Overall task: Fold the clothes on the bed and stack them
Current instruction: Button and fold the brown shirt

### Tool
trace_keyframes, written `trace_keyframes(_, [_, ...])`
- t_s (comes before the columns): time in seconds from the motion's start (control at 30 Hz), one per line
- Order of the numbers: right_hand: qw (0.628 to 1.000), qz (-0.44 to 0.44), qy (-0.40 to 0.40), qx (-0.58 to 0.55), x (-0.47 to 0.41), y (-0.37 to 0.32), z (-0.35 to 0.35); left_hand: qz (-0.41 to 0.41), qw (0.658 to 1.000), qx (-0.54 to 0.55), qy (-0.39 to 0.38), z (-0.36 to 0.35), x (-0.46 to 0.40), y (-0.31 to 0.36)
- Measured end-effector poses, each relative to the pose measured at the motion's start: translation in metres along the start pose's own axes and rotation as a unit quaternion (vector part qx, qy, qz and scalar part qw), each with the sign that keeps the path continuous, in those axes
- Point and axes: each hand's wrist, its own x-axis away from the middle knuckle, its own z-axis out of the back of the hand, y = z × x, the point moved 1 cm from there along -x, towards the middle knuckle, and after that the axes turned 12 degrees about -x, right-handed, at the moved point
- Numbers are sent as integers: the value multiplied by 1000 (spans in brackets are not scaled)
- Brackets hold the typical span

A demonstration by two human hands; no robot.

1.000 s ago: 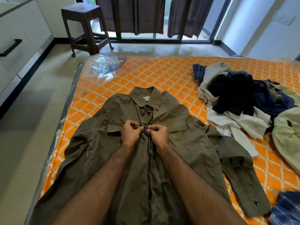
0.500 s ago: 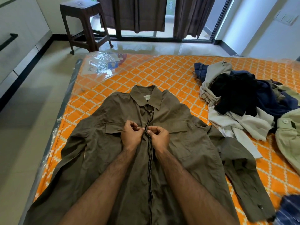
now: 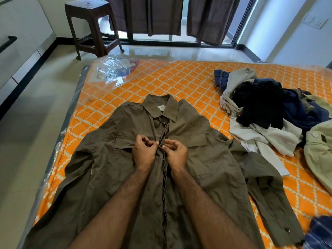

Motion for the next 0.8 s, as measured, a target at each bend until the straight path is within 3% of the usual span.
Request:
trace_keyframes(0.53, [999, 26, -19, 23, 2, 4, 2, -17, 999, -27, -11, 0, 0, -2])
trace_keyframes(0.7, [992, 14, -56, 116, -4, -5, 7, -4, 996, -50, -74, 6, -8, -1])
trace_keyframes(0.8, [978, 35, -81, 189, -21, -36, 6, 25, 982, -46, -184, 21, -29, 18])
